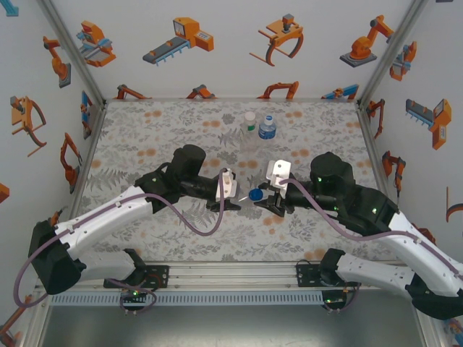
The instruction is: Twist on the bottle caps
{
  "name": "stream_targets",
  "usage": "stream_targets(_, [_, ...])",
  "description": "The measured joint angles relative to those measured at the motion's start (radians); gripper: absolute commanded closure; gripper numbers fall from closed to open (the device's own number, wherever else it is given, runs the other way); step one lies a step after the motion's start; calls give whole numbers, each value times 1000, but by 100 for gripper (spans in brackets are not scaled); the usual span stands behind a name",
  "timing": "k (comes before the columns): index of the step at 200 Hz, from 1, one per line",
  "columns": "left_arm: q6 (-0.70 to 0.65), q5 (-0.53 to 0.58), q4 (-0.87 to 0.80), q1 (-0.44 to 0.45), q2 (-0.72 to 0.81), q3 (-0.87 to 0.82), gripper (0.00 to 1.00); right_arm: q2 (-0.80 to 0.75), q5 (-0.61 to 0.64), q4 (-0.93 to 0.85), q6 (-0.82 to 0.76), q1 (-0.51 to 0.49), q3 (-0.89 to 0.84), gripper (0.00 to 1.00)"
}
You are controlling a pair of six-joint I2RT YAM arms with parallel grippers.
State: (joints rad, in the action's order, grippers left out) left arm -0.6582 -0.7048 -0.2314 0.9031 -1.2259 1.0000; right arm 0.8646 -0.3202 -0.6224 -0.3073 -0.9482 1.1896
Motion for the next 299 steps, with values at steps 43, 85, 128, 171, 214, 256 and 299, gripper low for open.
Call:
stream_targets(43, [0,-3,-5,0,2,0,100,7,19,-7,0,0,0,58])
stream_targets(85, [0,-3,-3,0,17,0,100,11,53,-25,0,0,0,58])
stream_targets(128, [0,-3,-2,0,17,0,100,11,47,-24,0,0,0,58])
stream_targets(171, [0,-3,-2,0,17,0,100,10,13,5,0,0,0,58])
stream_targets(214, [-2,-3,-4,0,16,0,100,11,20,5,0,0,0,69])
stream_targets(256, [-1,16,-4,0,16,0,100,11,90,24,149,-2,-9,92])
stream_targets(299, [16,126,13,-1,16,-2,100,19,306,72,697,-3,-45,100])
